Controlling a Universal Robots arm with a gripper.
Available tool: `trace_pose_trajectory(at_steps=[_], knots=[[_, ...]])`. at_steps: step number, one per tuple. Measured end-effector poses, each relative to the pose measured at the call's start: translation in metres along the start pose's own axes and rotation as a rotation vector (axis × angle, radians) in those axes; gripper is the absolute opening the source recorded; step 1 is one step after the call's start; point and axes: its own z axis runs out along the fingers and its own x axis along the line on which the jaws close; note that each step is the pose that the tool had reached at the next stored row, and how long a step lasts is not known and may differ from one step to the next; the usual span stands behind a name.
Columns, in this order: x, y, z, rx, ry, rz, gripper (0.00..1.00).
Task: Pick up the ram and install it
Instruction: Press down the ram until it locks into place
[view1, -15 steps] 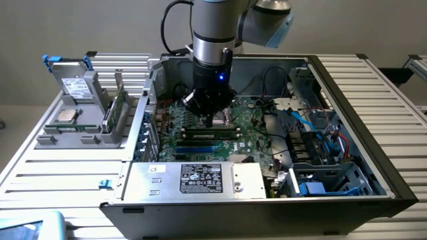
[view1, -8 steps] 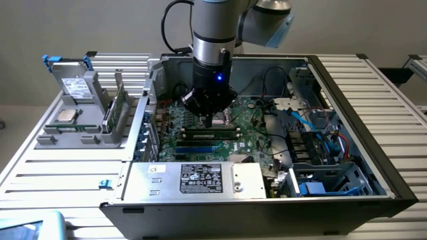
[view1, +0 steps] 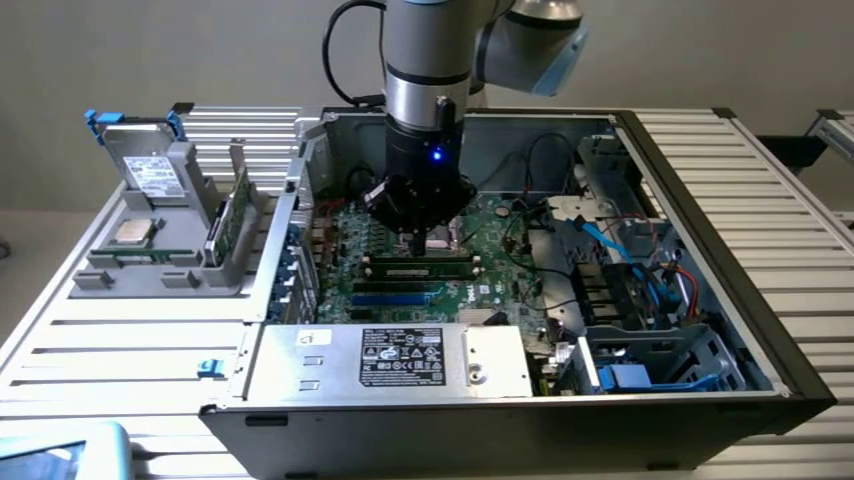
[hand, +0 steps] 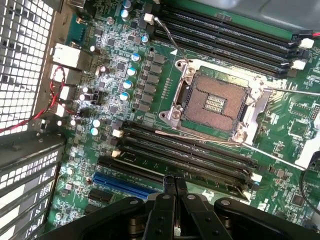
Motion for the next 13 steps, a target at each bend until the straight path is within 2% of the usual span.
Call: trace_pose_trajectory(at_steps=[5, 13], knots=[[-0.0001, 0.0001, 0.0001, 0.0033, -0.0085, 0.045, 0.11], [0.0000, 0.0001, 0.0000, 0.0011, -0.0102, 0.140, 0.11]])
